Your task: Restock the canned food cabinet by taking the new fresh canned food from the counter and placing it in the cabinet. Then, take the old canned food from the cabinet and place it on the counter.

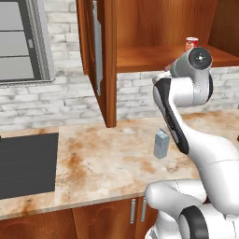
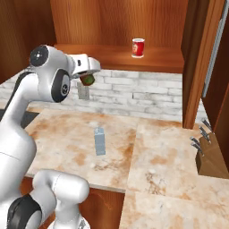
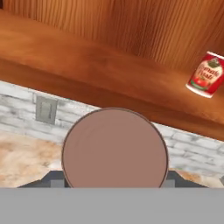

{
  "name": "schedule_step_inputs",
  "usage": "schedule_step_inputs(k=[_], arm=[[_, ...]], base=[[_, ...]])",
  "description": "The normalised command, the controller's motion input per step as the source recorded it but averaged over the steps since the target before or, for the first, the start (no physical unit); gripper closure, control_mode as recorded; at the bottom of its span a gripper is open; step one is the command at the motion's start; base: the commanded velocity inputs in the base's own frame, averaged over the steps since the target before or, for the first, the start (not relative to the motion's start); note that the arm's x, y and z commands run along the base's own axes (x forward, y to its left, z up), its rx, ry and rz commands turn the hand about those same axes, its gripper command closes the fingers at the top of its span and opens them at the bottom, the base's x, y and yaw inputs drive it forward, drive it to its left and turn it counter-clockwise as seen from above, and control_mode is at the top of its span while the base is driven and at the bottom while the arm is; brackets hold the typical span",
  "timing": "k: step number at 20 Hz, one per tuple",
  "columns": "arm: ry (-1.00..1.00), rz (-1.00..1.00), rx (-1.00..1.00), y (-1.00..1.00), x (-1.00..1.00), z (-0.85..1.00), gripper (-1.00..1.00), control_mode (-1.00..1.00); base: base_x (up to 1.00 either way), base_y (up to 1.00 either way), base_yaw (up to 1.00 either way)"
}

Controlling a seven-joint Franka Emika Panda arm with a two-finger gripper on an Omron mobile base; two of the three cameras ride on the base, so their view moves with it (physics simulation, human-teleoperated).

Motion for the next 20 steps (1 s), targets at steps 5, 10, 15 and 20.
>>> schedule_step_inputs(k=[5,10,15,20], arm=[[0.06,0.02,0.04,-0.39,-0.23,0.50,1.00,-1.00],[-0.33,-0.05,0.17,0.09,0.47,0.04,1.00,-1.00],[-0.19,-0.12,0.12,0.25,0.96,-0.07,1.00,-1.00],[0.02,-0.11,0.02,0.01,0.76,-0.51,1.00,-1.00]], base=[[0.00,0.00,0.00],[0.00,0.00,0.00],[0.00,0.00,0.00],[0.00,0.00,0.00]])
